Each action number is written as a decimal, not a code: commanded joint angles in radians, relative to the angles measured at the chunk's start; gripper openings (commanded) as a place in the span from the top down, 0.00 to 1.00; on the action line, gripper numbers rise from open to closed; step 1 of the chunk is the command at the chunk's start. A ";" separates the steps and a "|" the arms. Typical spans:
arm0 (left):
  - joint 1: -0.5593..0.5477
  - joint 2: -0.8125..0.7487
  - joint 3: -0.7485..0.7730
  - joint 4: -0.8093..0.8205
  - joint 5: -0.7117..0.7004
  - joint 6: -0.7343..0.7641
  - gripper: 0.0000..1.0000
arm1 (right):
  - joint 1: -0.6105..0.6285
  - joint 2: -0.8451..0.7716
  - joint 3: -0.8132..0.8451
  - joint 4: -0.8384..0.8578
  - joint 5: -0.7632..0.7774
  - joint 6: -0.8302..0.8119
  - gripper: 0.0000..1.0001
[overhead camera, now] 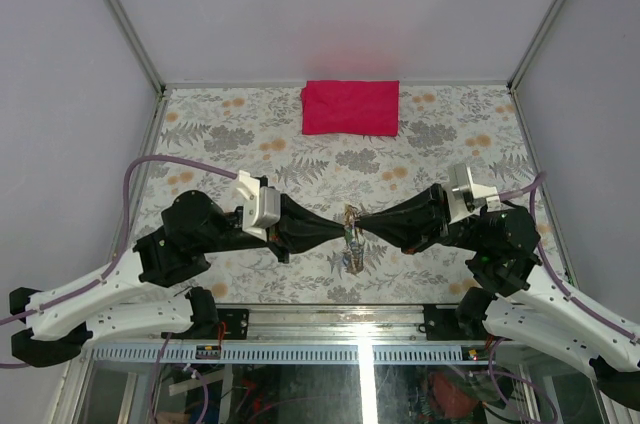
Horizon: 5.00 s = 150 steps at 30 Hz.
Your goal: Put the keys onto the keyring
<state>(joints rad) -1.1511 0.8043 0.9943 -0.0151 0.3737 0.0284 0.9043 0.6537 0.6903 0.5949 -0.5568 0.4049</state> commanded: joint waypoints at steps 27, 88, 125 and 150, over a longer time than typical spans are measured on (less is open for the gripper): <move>-0.002 0.024 -0.083 0.328 -0.041 -0.137 0.71 | -0.002 -0.024 0.052 0.065 0.020 -0.040 1.00; -0.058 0.452 0.792 -1.051 -0.131 0.420 1.00 | -0.001 0.071 0.256 -0.584 -0.126 -0.391 0.59; -0.094 0.499 0.848 -1.090 -0.216 0.401 1.00 | -0.001 0.181 0.287 -0.623 -0.151 -0.408 1.00; -0.094 0.175 0.413 -0.545 -0.107 0.248 0.69 | -0.002 0.063 0.297 -0.535 -0.195 -0.364 1.00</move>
<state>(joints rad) -1.2411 0.9829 1.4322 -0.6914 0.2340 0.3138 0.9043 0.7338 0.9451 -0.0383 -0.7269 0.0216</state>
